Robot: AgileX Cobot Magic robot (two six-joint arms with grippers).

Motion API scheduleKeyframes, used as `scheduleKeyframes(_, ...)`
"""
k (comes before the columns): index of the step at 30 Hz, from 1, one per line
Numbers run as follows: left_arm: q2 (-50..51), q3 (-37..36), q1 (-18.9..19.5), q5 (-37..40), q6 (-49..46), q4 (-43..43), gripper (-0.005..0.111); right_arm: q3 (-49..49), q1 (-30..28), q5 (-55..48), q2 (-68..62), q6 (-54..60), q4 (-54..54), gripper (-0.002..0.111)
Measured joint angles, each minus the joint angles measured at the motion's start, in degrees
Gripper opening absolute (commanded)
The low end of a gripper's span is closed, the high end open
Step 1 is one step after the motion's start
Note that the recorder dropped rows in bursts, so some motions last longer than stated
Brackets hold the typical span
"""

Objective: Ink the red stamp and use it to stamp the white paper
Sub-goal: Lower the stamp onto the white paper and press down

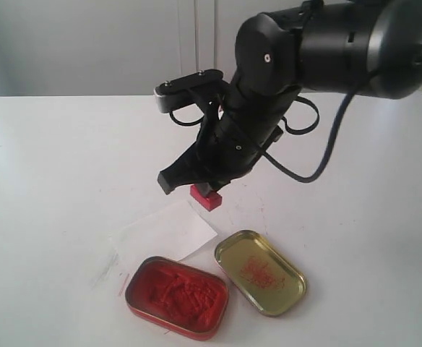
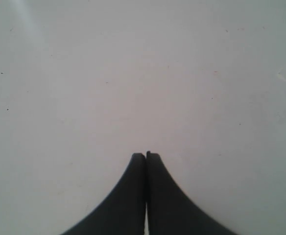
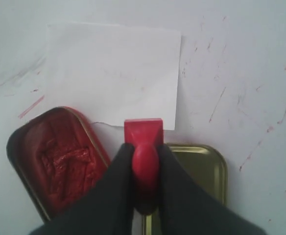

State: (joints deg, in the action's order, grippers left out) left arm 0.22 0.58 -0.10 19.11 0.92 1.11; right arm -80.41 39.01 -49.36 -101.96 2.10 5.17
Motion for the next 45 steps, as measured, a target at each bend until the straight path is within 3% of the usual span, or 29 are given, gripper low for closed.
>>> scheduleKeyframes(16, 0.0, 0.0, 0.0, 0.0, 0.0, 0.0, 0.0, -10.9, 0.0, -3.4, -11.6, 1.9, -0.1, 0.0)
scheduleKeyframes(45, 0.0, 0.0, 0.0, 0.0, 0.0, 0.0, 0.0, -13.6, 4.5, 1.8, -19.3, -3.6, -6.3, 0.0)
